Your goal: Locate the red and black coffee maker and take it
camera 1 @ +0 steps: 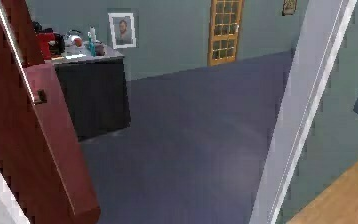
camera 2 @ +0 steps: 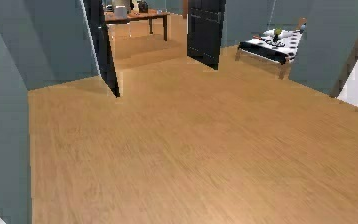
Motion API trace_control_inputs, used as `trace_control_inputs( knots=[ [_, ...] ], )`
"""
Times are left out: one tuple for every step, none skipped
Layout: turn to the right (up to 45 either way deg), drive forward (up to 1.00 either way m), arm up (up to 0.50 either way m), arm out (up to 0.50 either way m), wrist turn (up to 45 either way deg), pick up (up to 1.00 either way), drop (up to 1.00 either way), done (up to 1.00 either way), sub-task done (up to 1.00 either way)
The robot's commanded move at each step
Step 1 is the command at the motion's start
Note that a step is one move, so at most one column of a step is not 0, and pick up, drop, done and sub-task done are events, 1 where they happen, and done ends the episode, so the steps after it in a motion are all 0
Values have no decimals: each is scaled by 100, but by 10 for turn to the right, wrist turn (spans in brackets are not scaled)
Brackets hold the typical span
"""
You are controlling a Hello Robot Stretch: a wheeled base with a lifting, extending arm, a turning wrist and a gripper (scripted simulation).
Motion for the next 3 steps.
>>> trace_control_inputs(
  knots=[
    [0, 50, 0, 0, 0, 0, 0, 0, 0],
    [-210, 0, 0, 0, 0, 0, 0, 0, 0],
    [0, 100, 0, 0, 0, 0, 0, 0, 0]
  ],
)
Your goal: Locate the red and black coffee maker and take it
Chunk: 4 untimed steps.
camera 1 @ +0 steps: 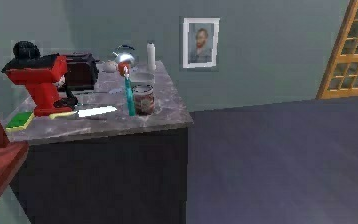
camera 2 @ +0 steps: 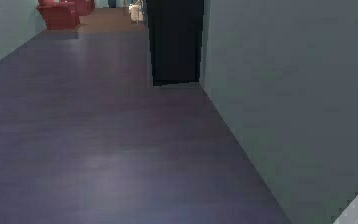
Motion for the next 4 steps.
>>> trace_control_inputs(
  knots=[
    [-30, 0, 0, 0, 0, 0, 0, 0, 0],
    [0, 30, 0, 0, 0, 0, 0, 0, 0],
    [-450, 0, 0, 0, 0, 0, 0, 0, 0],
    [-450, 0, 0, 0, 0, 0, 0, 0, 0]
  ],
)
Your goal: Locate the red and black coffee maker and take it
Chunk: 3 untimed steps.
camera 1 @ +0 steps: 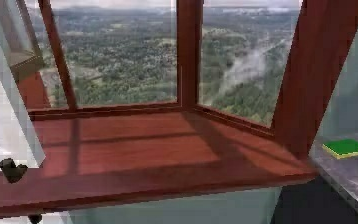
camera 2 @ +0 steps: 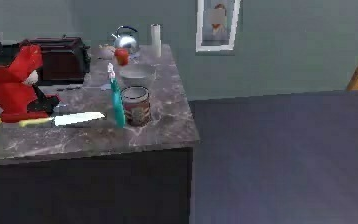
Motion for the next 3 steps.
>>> trace_control_inputs(
  knots=[
    [-330, 0, 0, 0, 0, 0, 0, 0, 0],
    [-30, 0, 0, 0, 0, 0, 0, 0, 0],
    [450, 0, 0, 0, 0, 0, 0, 0, 0]
  ],
)
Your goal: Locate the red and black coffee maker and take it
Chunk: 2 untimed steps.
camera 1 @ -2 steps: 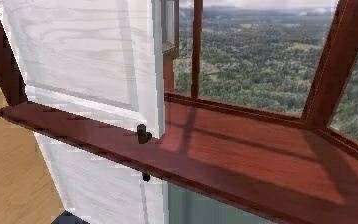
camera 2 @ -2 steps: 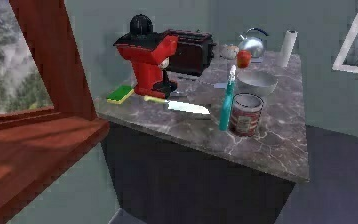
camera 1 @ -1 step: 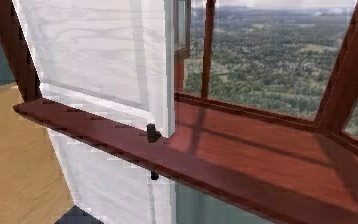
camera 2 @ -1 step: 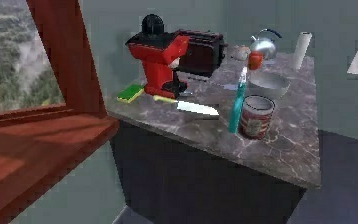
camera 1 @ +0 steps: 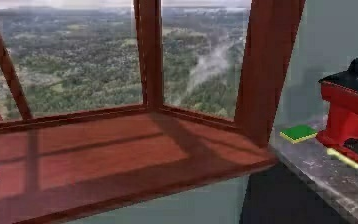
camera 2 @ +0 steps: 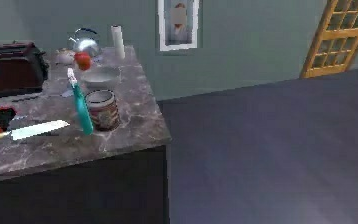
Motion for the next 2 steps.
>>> trace_control_inputs(
  knots=[
    [360, 0, 0, 0, 0, 0, 0, 0, 0],
    [0, 35, 0, 0, 0, 0, 0, 0, 0]
  ],
)
